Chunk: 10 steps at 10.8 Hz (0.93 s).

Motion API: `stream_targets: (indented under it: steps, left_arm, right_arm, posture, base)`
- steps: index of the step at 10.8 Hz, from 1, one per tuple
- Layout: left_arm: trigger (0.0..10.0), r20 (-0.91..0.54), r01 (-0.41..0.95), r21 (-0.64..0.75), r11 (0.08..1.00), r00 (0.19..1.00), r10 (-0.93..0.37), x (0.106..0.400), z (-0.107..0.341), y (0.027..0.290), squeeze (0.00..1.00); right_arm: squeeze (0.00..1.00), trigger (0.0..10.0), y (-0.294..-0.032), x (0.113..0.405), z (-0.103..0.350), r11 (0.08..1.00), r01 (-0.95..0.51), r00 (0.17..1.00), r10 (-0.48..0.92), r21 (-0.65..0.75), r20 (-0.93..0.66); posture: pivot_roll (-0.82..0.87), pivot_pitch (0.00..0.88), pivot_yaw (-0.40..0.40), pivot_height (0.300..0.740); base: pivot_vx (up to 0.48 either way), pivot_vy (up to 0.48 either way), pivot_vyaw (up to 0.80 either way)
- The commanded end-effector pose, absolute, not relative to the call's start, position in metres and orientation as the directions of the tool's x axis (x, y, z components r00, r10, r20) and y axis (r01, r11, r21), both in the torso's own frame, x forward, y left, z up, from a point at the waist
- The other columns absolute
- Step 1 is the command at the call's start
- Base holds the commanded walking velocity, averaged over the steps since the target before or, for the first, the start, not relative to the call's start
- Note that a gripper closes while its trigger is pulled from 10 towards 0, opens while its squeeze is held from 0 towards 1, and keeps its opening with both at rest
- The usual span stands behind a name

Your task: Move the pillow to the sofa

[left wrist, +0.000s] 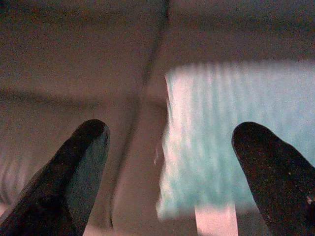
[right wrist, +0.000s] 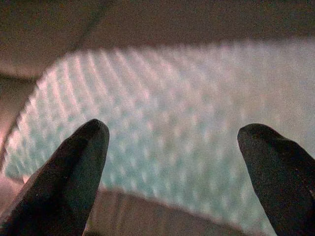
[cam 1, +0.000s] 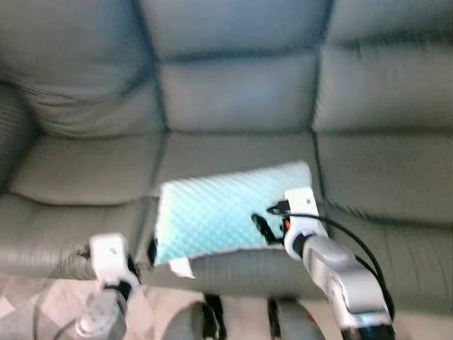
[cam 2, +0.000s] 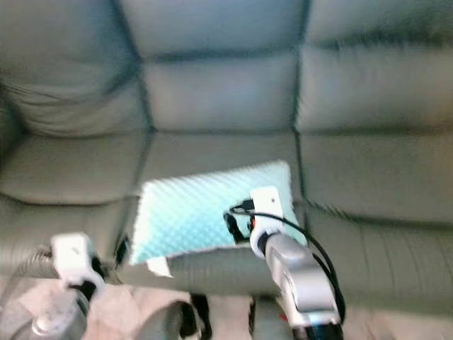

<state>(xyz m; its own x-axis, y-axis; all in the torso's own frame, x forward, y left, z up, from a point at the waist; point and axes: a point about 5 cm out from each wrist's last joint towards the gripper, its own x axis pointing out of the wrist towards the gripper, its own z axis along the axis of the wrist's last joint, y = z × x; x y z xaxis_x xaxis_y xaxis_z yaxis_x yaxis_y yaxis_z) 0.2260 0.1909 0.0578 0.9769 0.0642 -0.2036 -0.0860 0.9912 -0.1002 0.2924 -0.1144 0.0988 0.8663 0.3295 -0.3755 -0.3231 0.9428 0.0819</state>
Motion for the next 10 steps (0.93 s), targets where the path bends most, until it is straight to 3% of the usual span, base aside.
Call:
stream_targets:
  steps: [1, 4, 5, 7, 10]
  left_arm:
    - [10.0, -0.208, -0.157, -0.097, 0.983, 0.969, 0.134, 0.216, 0.056, 0.201, 0.0]
    - [10.0, -0.219, -0.324, -0.117, 0.939, 0.93, 0.294, 0.23, 0.062, 0.214, 0.0]
    - [10.0, -0.172, -0.338, -0.102, 0.936, 0.932, 0.318, 0.244, 0.073, 0.217, 0.0]
    - [10.0, -0.09, -0.255, -0.125, 0.959, 0.965, 0.245, 0.256, 0.085, 0.215, 0.0]
    - [10.0, -0.113, -0.361, -0.218, 0.907, 0.932, 0.344, 0.255, 0.078, 0.213, 0.0]
  right_arm:
    - [0.0, 10.0, -0.114, 0.291, 0.091, 0.942, -0.325, 0.863, 0.332, 0.084, -0.381]
    - [0.0, 10.0, -0.121, 0.306, 0.091, 0.946, -0.318, 0.892, 0.321, 0.062, -0.32]
    - [0.0, 10.0, -0.115, 0.312, 0.099, 0.935, -0.348, 0.897, 0.353, 0.066, -0.267]
    - [0.0, 10.0, -0.104, 0.317, 0.106, 0.895, -0.446, 0.873, 0.435, 0.0, -0.219]
    - [0.0, 10.0, -0.1, 0.327, 0.108, 0.874, -0.485, 0.86, 0.472, -0.024, -0.192]
  posture:
    - [-0.22, 0.11, 0.141, 0.74]
    - [-0.24, 0.043, 0.133, 0.74]
    - [-0.24, 0.031, 0.132, 0.74]
    - [-0.24, 0.006, 0.119, 0.74]
    - [-0.23, 0.0, 0.081, 0.74]
  base:
    - [0.0, 0.0, 0.0]
    - [0.0, 0.0, 0.0]
    - [0.0, 0.0, 0.0]
    - [0.0, 0.0, 0.0]
    - [0.0, 0.0, 0.23]
